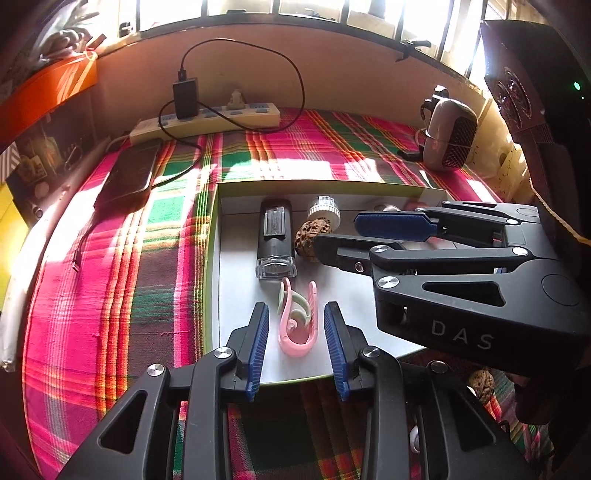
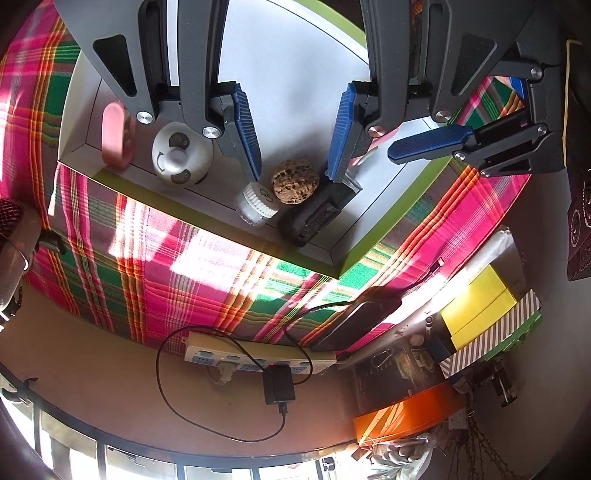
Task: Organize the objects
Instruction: 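Lower and release ear-hook with left gripper while right gripper releases walnut in box, then withdraw both grippers from the box toward the remaining objects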
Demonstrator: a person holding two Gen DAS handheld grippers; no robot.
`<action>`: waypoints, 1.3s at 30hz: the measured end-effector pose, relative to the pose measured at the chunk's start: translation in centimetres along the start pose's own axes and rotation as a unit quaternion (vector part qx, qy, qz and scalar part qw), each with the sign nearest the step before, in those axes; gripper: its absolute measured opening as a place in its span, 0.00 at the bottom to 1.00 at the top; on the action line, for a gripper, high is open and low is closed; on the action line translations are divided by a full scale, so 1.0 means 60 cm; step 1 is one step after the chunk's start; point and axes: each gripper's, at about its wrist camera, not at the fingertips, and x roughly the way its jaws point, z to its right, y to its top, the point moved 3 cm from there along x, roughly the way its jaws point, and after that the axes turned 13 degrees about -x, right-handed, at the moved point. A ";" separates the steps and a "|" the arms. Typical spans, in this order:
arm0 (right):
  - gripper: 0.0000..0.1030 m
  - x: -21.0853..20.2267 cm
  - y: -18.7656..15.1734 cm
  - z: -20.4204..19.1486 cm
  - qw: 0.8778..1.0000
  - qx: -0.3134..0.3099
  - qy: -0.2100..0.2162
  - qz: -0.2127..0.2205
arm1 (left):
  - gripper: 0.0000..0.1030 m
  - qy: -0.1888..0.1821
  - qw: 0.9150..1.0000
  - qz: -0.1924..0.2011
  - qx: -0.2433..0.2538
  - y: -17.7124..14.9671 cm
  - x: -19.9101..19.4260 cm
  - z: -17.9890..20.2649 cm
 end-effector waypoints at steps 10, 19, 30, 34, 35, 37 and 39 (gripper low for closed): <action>0.38 -0.046 -0.014 -0.010 1.000 0.008 -0.014 0.017 | 0.29 -0.002 1.000 0.016 0.002 -0.009 -0.038 0.008; 0.38 -0.096 -0.037 -0.022 0.998 0.015 -0.042 0.035 | 0.29 -0.010 1.000 0.030 -0.001 -0.025 -0.074 0.010; 0.38 -0.154 -0.099 -0.026 0.994 0.051 -0.078 0.054 | 0.29 -0.035 0.999 0.036 -0.003 -0.065 -0.108 0.014; 0.38 -0.174 -0.131 -0.025 0.992 0.072 -0.086 0.061 | 0.29 -0.052 0.998 0.035 -0.003 -0.079 -0.116 0.017; 0.38 -0.177 -0.140 -0.026 0.991 0.076 -0.088 0.060 | 0.29 -0.055 0.998 0.035 -0.003 -0.082 -0.118 0.017; 0.38 -0.182 -0.157 -0.025 0.990 0.084 -0.095 0.055 | 0.29 -0.061 0.998 0.032 -0.004 -0.090 -0.118 0.019; 0.38 -0.189 -0.172 -0.024 0.990 0.091 -0.098 0.055 | 0.29 -0.065 0.997 0.029 -0.006 -0.098 -0.117 0.021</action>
